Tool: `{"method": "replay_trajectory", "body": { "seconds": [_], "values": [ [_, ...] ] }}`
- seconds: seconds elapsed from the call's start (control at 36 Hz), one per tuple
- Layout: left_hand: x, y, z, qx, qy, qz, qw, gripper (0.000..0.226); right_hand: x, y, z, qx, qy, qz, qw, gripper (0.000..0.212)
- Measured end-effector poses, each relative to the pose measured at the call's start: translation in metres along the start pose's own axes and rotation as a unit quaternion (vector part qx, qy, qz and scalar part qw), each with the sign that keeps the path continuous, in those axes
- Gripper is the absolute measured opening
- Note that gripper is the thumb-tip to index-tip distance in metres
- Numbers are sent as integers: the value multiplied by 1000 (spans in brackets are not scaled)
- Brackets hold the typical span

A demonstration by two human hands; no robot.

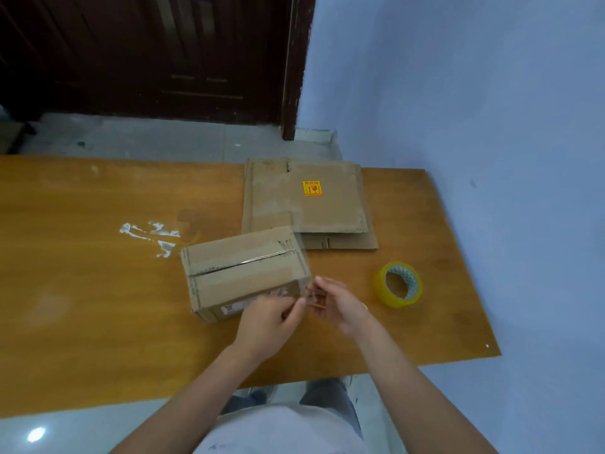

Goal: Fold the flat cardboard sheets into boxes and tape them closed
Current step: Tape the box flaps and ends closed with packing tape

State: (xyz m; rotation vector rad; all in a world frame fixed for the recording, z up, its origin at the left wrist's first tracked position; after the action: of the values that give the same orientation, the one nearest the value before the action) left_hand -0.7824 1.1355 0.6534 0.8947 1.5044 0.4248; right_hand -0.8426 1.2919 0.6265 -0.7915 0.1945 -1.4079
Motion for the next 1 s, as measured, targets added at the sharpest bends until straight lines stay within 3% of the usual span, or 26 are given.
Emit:
{"method": "replay_trajectory", "body": {
  "seconds": [0.08,0.14,0.22,0.33,0.42,0.67,0.89,0.94,1.0],
  "values": [
    [22,-11,7,-163,-28,47,985,34,-3,3,2,-7,3,13,1000,14],
    [27,-9,3,-236,-3,171,957,31,-4,3,6,-11,9,26,1000,12],
    [26,0,-8,-265,17,337,903,20,-7,4,10,-19,19,67,997,12],
    [23,4,-14,-319,34,430,844,19,-9,2,12,-27,20,95,995,11],
    [25,4,-12,-339,45,435,833,15,-11,-1,12,-26,33,107,993,11],
    [38,9,-7,-363,116,359,852,18,-19,-7,15,-26,69,169,983,9],
    [39,13,2,-436,135,352,817,16,-15,1,10,-25,70,173,982,12],
    [37,11,5,-462,108,326,817,26,-14,2,10,-32,67,177,981,10],
    [30,14,6,-470,4,270,840,29,-13,2,11,-45,59,178,981,9]
  ]
}}
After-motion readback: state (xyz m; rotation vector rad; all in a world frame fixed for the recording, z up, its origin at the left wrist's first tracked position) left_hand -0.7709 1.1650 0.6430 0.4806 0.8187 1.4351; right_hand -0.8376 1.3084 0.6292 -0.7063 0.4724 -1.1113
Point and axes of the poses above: each hand's wrist, its own z-axis away from the middle knuckle, its own x-axis out of the palm, y = z × x, the point moved 1 cm from there along -z, towards the middle knuckle, and after that the axes turned 9 degrees about x, right-handed, at the moved point
